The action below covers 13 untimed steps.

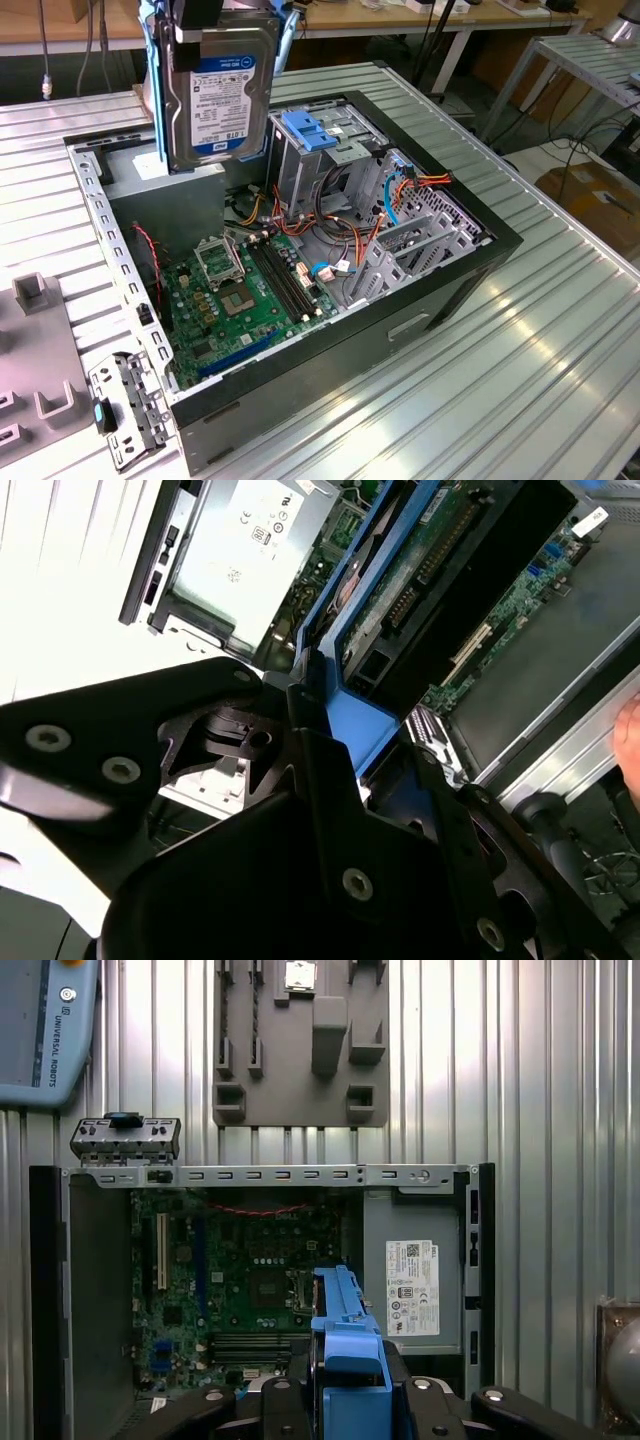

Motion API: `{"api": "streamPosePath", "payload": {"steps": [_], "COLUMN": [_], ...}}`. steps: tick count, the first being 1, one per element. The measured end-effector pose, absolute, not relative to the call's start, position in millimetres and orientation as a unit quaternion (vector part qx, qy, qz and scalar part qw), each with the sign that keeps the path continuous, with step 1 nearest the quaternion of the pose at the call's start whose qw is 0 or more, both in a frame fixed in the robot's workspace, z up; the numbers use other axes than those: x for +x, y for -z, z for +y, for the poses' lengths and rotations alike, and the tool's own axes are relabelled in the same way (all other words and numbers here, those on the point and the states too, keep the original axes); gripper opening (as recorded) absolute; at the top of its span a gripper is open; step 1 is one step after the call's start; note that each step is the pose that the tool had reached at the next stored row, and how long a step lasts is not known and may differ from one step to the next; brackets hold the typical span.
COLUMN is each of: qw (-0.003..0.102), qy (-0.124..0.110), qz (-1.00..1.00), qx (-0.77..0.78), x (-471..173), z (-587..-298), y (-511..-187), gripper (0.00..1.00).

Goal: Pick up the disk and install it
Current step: 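Insert the disk into the insertion slot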

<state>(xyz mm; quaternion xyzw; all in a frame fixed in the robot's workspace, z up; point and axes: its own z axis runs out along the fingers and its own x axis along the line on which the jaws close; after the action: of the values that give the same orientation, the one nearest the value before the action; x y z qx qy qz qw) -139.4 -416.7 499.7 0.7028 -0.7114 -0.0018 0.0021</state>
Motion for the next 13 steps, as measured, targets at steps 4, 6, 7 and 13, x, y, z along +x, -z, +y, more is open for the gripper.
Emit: {"api": "streamPosePath", "payload": {"steps": [4, 6, 7, 13], "qw": [0.002, 0.002, 0.002, 0.002], "qy": [0.002, 0.002, 0.002, 0.002], "qz": [-0.711, -0.711, -0.711, -0.711], "qx": [0.703, 0.703, 0.703, 0.703], "x": [-139.4, -139.4, -139.5, -139.5], "z": [-420.3, -422.0, -424.0, -435.4], "y": [-499.7, -499.7, -499.7, -499.7], "gripper": [0.37, 0.37, 0.37, 0.37]}}
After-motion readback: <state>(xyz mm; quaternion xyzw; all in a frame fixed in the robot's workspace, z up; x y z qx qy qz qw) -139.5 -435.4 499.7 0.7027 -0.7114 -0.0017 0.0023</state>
